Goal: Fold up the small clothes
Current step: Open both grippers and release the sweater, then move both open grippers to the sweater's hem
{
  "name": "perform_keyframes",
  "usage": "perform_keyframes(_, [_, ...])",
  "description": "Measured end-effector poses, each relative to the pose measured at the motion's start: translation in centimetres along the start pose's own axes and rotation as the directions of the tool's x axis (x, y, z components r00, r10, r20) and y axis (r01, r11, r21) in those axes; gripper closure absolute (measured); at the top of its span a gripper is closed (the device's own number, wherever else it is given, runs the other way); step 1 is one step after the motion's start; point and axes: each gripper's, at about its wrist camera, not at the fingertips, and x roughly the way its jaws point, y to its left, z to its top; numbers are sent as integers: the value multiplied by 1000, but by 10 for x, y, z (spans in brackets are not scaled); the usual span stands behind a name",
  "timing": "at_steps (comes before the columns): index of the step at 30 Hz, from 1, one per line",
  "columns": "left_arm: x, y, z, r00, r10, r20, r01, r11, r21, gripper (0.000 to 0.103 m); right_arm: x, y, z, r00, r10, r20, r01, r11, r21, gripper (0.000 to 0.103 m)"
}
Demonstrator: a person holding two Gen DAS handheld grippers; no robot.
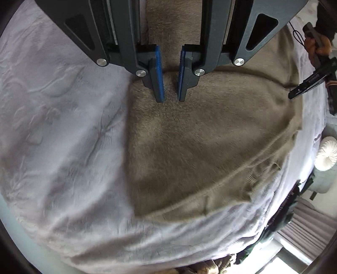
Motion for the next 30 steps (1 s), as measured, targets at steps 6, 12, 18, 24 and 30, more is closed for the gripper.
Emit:
perform_keyframes(6, [-2,5,2,1000,-15,-5,15,1000,-16,88,-25,-23,-7,995,66,75,-75,989,125,81])
perform_keyframes(12, [-2,3,1,1000,-9,-1,9,1000,-20,88,-19,-66,-15,980,169,102,-194,923,334,44])
perform_keyframes(18, [-1,1,0,1000,8,-4,-8,1000,-4,88,-4,-52,-8,995,102,19,-104,957,271,78])
perform_keyframes(24, [-1,1,1,1000,10,-8,-10,1000,-19,88,-21,-41,-9,1000,7,18,-11,973,230,74])
perform_keyframes(30, [-1,1,1,1000,11,-8,-11,1000,-21,88,-40,-34,-20,1000,14,11,-16,978,208,51])
